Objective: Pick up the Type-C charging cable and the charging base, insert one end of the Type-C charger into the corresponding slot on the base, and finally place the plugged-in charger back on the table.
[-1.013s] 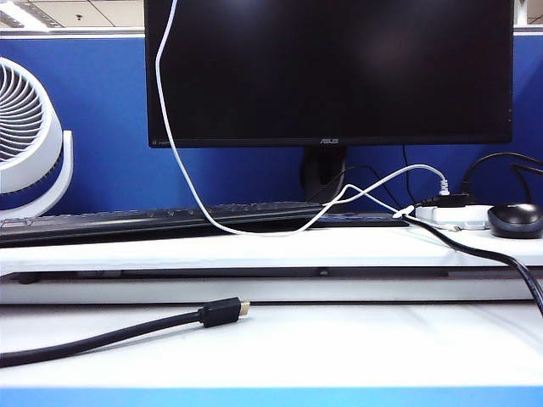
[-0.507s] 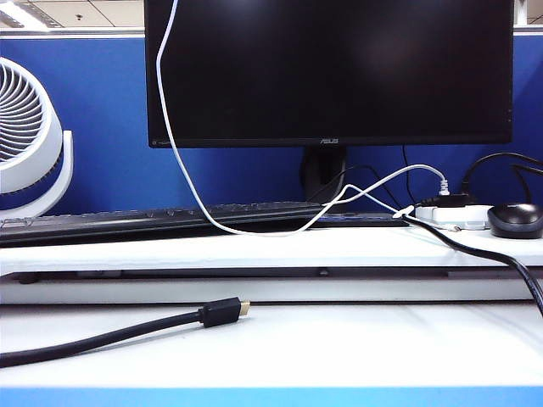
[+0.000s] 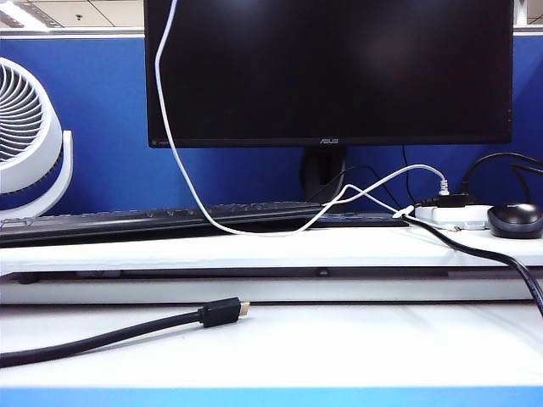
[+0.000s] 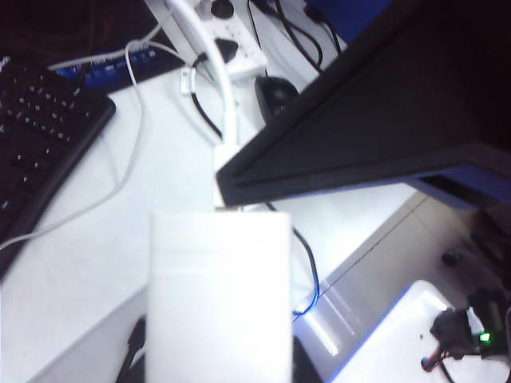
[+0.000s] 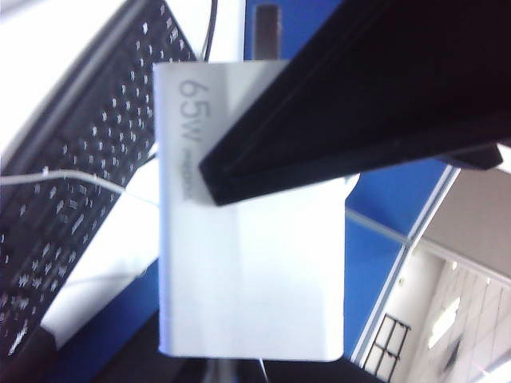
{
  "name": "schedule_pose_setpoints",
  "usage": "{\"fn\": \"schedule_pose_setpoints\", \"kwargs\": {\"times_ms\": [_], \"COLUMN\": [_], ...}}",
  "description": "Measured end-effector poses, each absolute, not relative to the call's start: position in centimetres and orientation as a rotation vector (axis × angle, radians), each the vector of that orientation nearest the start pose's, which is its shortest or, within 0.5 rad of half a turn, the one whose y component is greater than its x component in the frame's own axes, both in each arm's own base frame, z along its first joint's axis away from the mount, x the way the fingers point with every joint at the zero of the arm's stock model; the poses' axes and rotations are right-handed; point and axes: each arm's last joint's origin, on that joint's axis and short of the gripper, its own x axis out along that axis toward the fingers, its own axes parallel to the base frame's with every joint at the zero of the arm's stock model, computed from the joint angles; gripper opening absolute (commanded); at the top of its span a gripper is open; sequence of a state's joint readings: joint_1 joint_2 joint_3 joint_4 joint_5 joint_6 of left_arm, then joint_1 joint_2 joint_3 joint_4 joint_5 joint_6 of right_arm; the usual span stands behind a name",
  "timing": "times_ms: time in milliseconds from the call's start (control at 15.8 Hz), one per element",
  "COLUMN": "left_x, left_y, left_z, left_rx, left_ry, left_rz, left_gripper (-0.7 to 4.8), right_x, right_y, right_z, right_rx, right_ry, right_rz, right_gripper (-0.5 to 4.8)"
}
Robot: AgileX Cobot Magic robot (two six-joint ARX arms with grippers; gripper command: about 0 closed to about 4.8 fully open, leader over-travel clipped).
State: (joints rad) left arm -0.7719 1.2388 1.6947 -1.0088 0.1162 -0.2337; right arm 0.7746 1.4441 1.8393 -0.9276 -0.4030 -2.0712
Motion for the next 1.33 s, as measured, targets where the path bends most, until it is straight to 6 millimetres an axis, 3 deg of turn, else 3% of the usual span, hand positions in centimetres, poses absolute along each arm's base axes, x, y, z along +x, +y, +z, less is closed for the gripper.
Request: {"fn": "schedule_pose_setpoints", "kwargs": {"times_ms": [1330], "left_x": [14.94], "left_y": [-14.94], "left_z": [46.35], "left_rx": [0.027], "left_ry": [0.616], "left_rz": [-0.823], "left_gripper": [-0.05], "right_x": [18.38], "right_y": [19.69], "right_z": [46.75], "right_rx": [-1.844], "right_ry": [-0.829], "right_rz": [1.274], "right_gripper": [0.03]}}
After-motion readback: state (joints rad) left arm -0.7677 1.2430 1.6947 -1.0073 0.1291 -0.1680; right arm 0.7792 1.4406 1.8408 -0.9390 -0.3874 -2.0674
